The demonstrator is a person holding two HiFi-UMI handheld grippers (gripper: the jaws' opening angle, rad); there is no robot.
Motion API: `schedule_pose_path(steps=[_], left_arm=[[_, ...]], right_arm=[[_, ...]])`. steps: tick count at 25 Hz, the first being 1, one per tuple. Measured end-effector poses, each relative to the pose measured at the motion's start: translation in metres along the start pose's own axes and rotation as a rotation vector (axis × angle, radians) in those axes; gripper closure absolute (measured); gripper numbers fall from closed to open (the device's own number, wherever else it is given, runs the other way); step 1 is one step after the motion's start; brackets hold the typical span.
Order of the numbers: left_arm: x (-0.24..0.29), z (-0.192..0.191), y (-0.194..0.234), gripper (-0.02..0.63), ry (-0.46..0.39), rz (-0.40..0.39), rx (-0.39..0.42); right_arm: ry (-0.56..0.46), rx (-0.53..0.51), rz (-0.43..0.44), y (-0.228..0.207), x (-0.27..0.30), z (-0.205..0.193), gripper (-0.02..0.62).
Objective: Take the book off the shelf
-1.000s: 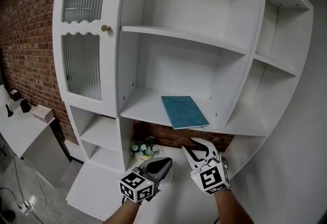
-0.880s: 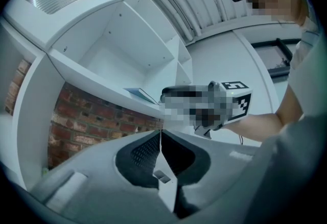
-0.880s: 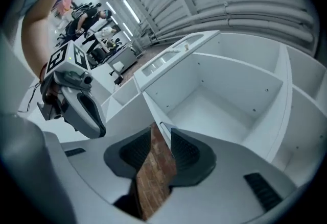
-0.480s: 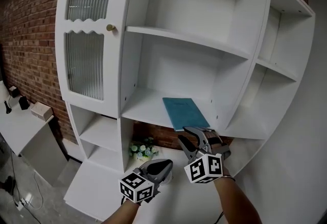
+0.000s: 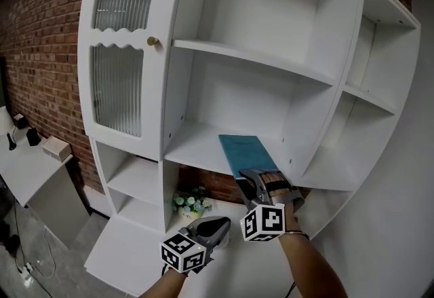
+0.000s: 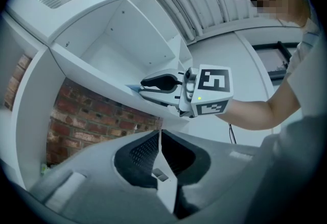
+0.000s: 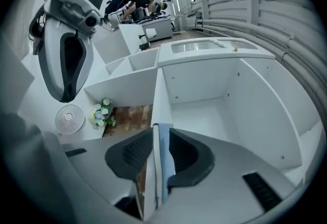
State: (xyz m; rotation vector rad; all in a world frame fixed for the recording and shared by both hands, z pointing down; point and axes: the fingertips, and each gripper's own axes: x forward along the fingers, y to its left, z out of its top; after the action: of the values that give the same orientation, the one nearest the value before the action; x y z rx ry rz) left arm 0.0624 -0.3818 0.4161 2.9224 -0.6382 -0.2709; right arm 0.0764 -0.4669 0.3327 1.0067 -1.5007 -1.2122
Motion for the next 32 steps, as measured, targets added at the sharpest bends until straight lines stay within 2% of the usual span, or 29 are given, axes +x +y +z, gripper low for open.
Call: schedule_pose_path(steps=[9, 24, 32], left_arm=[[0.0, -0.003, 0.0, 0.595, 0.005, -0.004, -0.006], [-0.003, 0.002, 0.0, 0.595, -0.015, -0.021, -0.056], [-0.005, 0.013, -0.001, 0.594, -0.055, -0.058, -0.149]], right_arm=[[0.014, 0.002, 0.021, 0.004, 0.007, -0.002, 0.514], [0.028, 0.016, -0.011, 0.004, 0.003, -0.002, 0.532], [0.007, 0.038, -0.039, 0.007, -0.013, 0.003, 0.535]])
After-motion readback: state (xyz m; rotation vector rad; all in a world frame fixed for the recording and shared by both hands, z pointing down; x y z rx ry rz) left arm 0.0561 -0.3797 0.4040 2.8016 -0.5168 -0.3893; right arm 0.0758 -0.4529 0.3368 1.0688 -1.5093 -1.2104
